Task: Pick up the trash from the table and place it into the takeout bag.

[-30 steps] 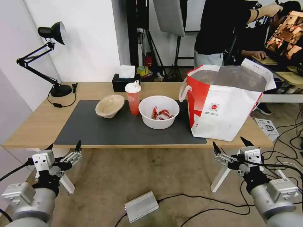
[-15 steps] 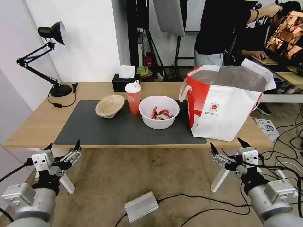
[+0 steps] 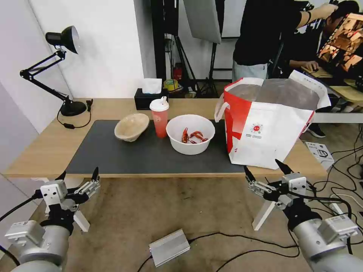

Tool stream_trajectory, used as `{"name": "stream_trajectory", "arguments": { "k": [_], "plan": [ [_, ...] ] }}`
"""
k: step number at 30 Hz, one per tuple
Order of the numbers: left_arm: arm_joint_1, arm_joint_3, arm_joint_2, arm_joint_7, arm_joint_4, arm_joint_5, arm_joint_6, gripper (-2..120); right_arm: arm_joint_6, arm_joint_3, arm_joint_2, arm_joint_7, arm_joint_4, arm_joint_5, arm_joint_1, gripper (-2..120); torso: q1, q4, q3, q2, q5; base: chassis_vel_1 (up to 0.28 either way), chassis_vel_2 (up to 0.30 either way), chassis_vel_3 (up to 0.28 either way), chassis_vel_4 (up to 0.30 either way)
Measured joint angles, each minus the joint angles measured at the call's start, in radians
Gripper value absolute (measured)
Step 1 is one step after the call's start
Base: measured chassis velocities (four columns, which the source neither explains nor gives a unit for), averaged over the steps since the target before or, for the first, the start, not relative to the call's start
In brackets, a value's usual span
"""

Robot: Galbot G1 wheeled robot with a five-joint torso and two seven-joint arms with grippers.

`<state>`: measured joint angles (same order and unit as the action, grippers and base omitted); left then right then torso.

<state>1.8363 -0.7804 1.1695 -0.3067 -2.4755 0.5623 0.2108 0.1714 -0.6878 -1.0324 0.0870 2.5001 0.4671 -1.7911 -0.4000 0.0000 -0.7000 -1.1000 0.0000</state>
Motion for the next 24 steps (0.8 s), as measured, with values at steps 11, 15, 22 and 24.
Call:
{"name": "stream_trajectory", "arguments": {
  "k": [11, 15, 22, 24],
  "plan": [
    [0.006, 0.000, 0.005, 0.002, -0.013, 0.001, 0.000, 100, -0.078, 0.006, 0.143, -0.100, 0.000, 0.164, 0.084, 100, 0.000, 0.0000, 0.000, 0.000, 0.0002, 0.000, 0.000, 0.000, 0.000],
    [0.008, 0.001, 0.011, 0.004, -0.016, 0.001, 0.000, 100, -0.078, 0.010, 0.209, -0.128, 0.000, 0.223, 0.128, 100, 0.000, 0.0000, 0.000, 0.000, 0.0001, 0.000, 0.000, 0.000, 0.000],
    [0.011, 0.005, 0.023, 0.009, -0.023, -0.003, 0.000, 100, -0.053, 0.031, 0.327, -0.157, -0.033, 0.361, 0.269, 100, 0.000, 0.0000, 0.000, 0.000, 0.0001, 0.000, 0.000, 0.000, 0.000],
    [0.011, 0.005, 0.025, 0.009, -0.024, -0.004, 0.001, 100, -0.043, 0.039, 0.348, -0.157, -0.045, 0.384, 0.303, 100, 0.000, 0.0000, 0.000, 0.000, 0.0001, 0.000, 0.000, 0.000, 0.000]
  ]
}}
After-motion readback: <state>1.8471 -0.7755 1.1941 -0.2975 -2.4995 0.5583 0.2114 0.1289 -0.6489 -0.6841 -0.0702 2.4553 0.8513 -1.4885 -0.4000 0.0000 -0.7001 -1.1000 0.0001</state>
